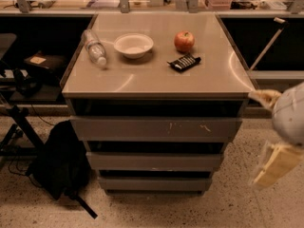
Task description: Open top drawer
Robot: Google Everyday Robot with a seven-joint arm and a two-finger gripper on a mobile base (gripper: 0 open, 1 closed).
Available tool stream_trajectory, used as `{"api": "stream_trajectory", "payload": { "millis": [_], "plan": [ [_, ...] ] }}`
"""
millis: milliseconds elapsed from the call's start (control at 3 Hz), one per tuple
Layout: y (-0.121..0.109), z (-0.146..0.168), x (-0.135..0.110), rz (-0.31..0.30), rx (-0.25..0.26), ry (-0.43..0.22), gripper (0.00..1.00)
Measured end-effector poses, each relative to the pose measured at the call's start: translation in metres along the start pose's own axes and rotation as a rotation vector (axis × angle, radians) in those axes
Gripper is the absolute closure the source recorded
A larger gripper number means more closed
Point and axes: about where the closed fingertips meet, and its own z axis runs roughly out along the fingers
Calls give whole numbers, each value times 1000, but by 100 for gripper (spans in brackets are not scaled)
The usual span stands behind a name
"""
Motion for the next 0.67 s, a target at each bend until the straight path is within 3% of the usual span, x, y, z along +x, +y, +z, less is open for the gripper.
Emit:
{"api": "stream_trajectory", "payload": {
  "millis": [333,667],
  "plan": [
    [43,95,29,42,-15,1,0],
    [43,95,29,42,-14,1,0]
  ]
}}
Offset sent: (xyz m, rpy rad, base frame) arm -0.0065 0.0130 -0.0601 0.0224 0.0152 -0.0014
